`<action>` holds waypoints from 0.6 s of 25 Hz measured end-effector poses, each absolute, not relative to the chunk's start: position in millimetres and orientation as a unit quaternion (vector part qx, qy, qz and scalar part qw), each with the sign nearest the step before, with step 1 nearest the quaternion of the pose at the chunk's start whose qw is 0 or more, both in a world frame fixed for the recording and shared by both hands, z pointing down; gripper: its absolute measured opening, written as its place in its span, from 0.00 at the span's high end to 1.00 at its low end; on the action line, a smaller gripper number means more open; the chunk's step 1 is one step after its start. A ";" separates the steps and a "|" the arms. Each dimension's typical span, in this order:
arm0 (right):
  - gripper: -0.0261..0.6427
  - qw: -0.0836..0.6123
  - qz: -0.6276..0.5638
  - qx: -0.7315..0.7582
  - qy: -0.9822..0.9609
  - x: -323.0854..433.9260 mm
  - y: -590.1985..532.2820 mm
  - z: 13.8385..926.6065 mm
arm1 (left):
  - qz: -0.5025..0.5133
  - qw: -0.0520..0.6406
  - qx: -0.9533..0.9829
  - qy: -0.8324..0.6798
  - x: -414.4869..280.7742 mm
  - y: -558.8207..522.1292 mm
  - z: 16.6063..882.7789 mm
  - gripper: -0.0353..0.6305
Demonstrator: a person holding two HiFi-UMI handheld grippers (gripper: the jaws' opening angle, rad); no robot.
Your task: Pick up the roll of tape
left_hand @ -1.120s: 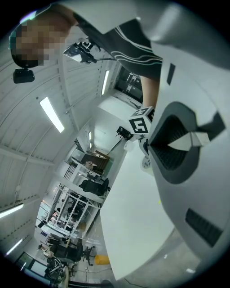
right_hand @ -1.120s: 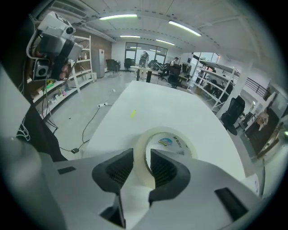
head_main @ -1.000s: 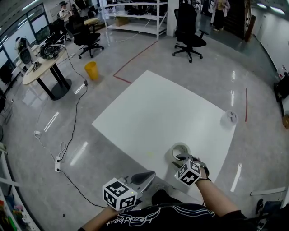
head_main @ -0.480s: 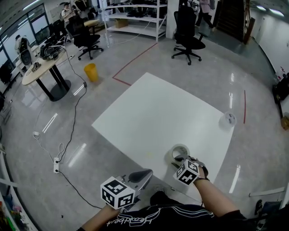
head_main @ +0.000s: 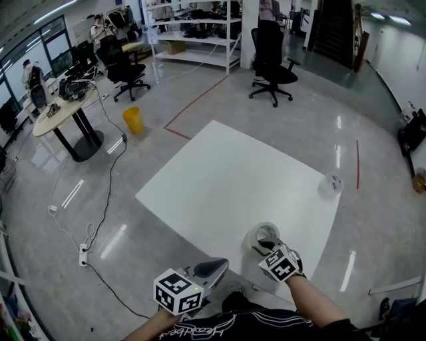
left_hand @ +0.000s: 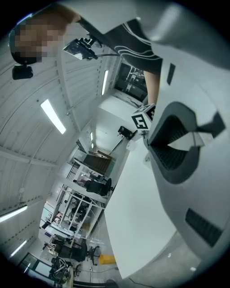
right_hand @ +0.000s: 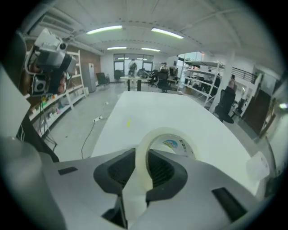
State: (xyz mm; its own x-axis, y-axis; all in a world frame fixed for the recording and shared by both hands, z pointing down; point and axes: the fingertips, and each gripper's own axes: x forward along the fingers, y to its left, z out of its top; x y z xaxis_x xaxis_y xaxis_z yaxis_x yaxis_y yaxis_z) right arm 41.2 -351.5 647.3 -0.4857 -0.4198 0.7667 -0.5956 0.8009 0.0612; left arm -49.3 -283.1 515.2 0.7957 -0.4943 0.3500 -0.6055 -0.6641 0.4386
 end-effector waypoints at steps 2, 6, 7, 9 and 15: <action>0.83 0.365 0.148 0.313 -0.864 42.2 -348.4 636.6 | 0.098 0.271 0.910 -0.299 -46.0 -282.5 510.8 0.94; 0.83 0.266 0.214 0.337 -0.878 51.3 -340.7 608.0 | 0.094 0.263 0.915 -0.291 -38.5 -280.6 504.3 0.94; 0.83 0.240 0.222 0.343 -0.881 53.7 -338.3 597.3 | 0.093 0.261 0.916 -0.290 -36.6 -279.5 502.1 0.94; 0.83 0.190 0.231 0.353 -0.887 57.3 -332.6 574.0 | 0.091 0.256 0.919 -0.286 -33.4 -277.0 497.6 0.94; 0.83 0.095 0.223 0.347 -0.906 55.9 -310.4 505.8 | 0.076 0.240 0.923 -0.290 -29.9 -273.8 480.7 0.94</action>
State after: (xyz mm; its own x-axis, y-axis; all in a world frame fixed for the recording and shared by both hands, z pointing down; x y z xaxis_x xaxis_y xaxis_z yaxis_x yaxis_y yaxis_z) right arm 55.9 -310.4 505.8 -0.7419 -0.5861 0.3259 -0.6704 0.6604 -0.3384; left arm -29.9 -273.8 480.7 0.8206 -0.4988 0.2791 -0.5715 -0.7164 0.4002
